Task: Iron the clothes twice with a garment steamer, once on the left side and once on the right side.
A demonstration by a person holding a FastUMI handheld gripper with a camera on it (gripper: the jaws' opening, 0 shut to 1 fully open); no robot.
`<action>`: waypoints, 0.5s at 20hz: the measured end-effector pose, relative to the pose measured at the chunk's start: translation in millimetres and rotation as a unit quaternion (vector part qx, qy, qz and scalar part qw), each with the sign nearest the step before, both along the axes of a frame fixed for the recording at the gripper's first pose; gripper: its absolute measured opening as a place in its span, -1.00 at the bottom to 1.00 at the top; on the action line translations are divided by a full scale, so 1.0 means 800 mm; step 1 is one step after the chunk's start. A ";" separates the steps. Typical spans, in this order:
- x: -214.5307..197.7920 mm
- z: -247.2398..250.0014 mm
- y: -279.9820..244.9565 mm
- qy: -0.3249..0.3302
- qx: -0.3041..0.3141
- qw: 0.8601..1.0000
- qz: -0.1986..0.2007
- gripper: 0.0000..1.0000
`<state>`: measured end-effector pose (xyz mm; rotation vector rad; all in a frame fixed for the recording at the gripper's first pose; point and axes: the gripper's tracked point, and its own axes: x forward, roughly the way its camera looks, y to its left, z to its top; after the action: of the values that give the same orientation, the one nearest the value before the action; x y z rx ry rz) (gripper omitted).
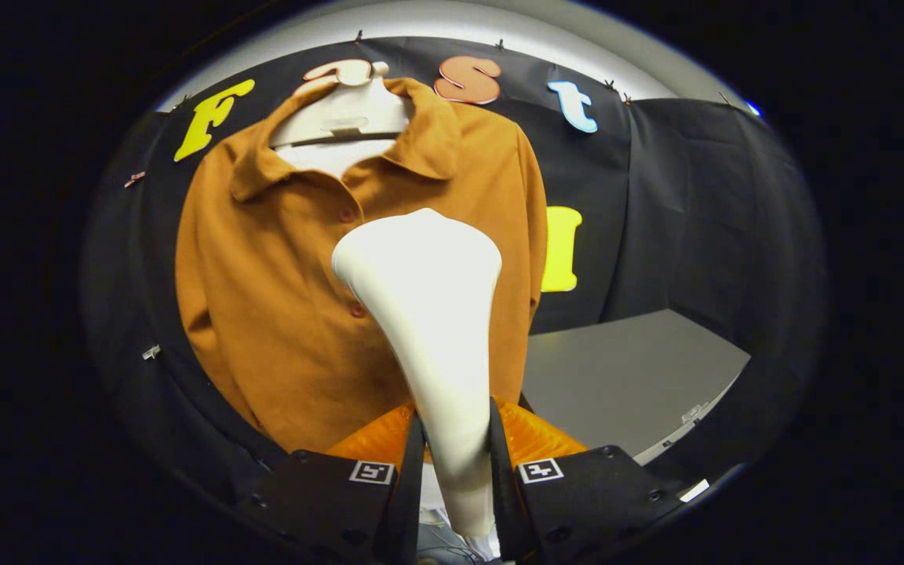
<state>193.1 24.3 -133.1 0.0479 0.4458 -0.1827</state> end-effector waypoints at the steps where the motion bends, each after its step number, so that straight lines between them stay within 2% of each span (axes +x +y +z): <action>1: 0.004 0.008 0.015 -0.009 0.000 1.000 0.011 -0.15; 6: 0.018 0.023 0.095 -0.029 0.008 0.997 0.065 -0.15; 10: 0.031 0.008 0.128 -0.015 0.016 0.997 0.078 -0.15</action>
<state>217.6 127.0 -127.0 0.0470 0.4199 -0.0204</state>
